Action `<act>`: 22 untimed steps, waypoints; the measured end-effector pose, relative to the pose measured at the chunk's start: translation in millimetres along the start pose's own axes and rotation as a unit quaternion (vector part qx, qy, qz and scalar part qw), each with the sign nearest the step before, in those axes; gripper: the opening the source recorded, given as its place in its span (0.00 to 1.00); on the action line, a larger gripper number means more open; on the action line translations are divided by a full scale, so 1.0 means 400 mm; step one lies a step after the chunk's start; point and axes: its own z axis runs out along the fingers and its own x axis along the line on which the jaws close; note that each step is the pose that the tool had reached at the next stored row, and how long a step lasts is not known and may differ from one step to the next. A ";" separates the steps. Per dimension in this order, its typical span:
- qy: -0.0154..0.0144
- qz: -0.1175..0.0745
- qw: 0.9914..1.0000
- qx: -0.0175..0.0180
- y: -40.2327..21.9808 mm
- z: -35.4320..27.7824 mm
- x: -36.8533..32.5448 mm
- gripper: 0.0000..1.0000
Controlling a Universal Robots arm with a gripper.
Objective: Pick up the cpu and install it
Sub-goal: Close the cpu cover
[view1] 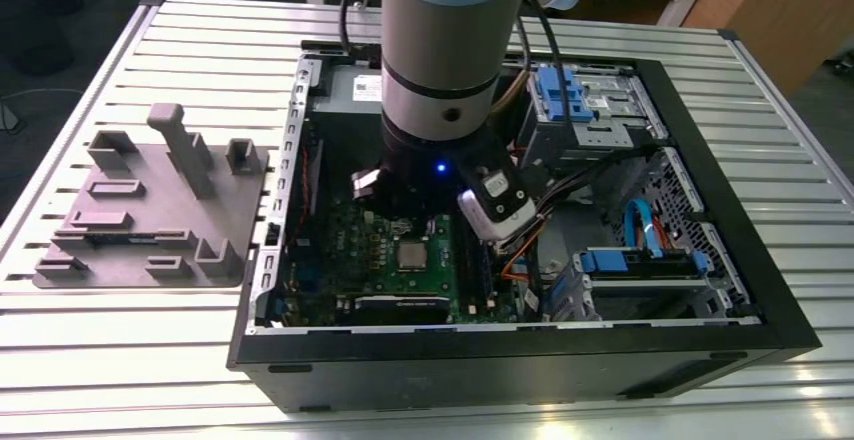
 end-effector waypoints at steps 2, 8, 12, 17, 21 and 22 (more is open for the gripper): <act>0.001 -0.017 1.000 0.000 0.000 0.000 0.000 0.10; 0.004 -0.068 0.998 -0.001 0.000 0.001 0.000 0.10; 0.006 -0.096 0.995 -0.001 0.000 0.002 0.000 0.10; 0.008 -0.128 0.992 -0.001 0.000 0.002 0.000 0.10; 0.010 -0.153 0.988 -0.002 0.000 0.002 0.000 0.10; 0.010 -0.159 0.987 -0.002 0.000 0.002 0.000 0.10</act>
